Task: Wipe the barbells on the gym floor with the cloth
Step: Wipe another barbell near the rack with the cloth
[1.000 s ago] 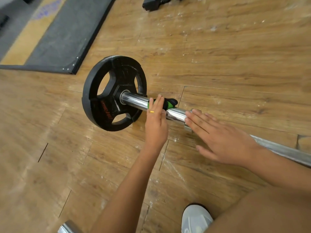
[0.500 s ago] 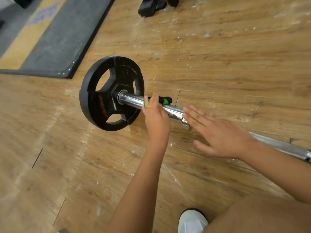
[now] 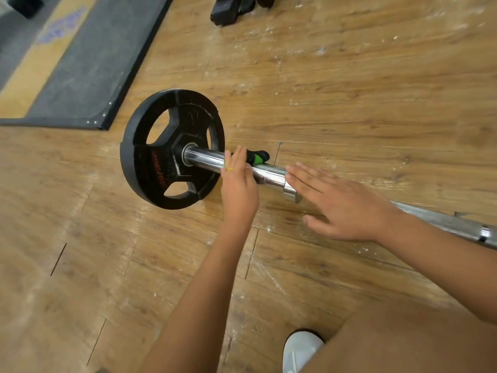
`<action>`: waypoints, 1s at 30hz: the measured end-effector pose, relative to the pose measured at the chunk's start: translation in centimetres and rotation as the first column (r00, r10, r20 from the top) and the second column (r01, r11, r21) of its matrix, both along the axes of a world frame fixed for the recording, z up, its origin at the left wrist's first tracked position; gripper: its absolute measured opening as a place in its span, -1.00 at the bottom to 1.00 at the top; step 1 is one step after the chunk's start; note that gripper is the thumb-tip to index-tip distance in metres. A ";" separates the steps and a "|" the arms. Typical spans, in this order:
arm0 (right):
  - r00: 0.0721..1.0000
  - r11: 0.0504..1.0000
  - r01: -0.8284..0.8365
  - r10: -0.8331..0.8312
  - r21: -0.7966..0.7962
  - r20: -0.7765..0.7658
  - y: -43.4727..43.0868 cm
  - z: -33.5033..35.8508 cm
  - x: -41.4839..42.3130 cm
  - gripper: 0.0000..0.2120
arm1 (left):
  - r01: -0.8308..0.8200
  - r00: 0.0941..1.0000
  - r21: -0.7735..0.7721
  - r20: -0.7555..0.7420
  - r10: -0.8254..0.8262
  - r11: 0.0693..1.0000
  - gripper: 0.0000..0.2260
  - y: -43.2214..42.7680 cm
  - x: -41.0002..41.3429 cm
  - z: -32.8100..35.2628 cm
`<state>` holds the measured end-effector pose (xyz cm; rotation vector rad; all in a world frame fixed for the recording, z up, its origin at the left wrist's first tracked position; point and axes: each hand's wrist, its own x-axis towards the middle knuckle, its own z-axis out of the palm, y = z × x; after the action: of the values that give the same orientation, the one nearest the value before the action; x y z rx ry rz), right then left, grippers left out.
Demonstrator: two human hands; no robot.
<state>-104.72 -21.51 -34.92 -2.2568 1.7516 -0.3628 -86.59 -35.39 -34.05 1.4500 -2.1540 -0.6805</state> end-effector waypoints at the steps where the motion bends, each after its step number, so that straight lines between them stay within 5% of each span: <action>1: 1.000 1.000 -0.001 0.001 0.001 0.006 -0.1 0.0 0.1 -0.24 | -0.043 0.999 0.000 0.001 0.043 0.999 -0.63 -0.8 -0.2 0.1; 30: 0.997 0.995 0.038 -0.043 0.093 0.058 -2.6 1.4 -3.8 -0.19 | 0.143 0.989 -0.039 0.045 -0.141 0.989 -0.58 0.7 -3.5 0.6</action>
<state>-108.51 -24.10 -33.48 -2.1283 1.7497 -0.3470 -90.12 -34.74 -33.46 1.3095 -2.3072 -0.6549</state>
